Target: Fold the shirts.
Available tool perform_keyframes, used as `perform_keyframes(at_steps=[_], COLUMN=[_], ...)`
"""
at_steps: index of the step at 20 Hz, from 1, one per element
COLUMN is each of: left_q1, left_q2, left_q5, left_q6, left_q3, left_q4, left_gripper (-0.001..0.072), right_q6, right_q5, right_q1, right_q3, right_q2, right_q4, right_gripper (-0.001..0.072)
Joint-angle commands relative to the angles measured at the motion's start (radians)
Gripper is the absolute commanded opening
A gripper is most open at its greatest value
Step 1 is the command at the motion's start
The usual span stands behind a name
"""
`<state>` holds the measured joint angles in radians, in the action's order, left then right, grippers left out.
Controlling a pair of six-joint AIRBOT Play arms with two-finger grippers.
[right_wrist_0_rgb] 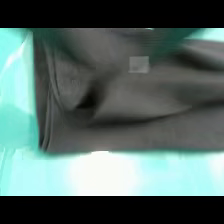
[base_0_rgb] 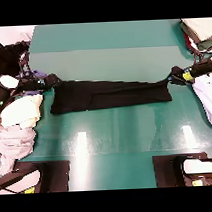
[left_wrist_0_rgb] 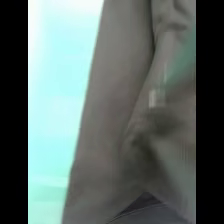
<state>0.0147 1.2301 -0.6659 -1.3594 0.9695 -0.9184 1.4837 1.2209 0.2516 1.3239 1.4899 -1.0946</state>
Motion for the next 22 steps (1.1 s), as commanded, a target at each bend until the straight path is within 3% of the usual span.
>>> perform_keyframes(at_steps=[1,5,6,7,8,10,18,20,22], left_q1=[0.001,0.000,-0.001,0.000,0.000,0.000,-0.001,0.000,-0.001], left_q2=[0.026,0.022,0.022,0.022,0.023,0.023,0.024,0.024,0.024], left_q5=[0.011,-0.160,-0.200,-0.224,-0.246,-0.280,-0.330,-0.330,-0.330], left_q6=[-0.005,-0.001,-0.002,0.000,0.012,0.014,0.013,0.013,0.001], left_q3=[0.036,0.109,0.116,0.117,0.117,0.117,0.116,0.116,0.116], left_q4=[0.005,0.006,0.008,0.009,0.009,0.010,0.010,0.010,0.010], left_gripper=[0.0649,0.0647,0.0490,0.0191,0.0036,0.0025,0.0025,0.0025,0.0025], right_q6=[0.008,-0.047,-0.065,-0.086,-0.107,-0.151,-0.217,-0.252,-0.271], right_q5=[-0.007,0.127,0.172,0.216,0.257,0.301,0.253,0.244,0.238], right_q1=[0.003,0.090,0.115,0.138,0.156,0.180,0.144,0.119,0.103], right_q3=[0.071,0.103,0.103,0.103,0.103,0.103,0.103,0.103,0.103], right_q2=[0.042,0.050,0.069,0.093,0.124,0.190,0.359,0.368,0.368], right_q4=[0.003,0.003,0.004,0.005,0.009,0.055,0.180,0.210,0.218], right_gripper=[0.0571,0.0570,0.0570,0.0570,0.0570,0.0570,0.0564,0.0469,0.0302])
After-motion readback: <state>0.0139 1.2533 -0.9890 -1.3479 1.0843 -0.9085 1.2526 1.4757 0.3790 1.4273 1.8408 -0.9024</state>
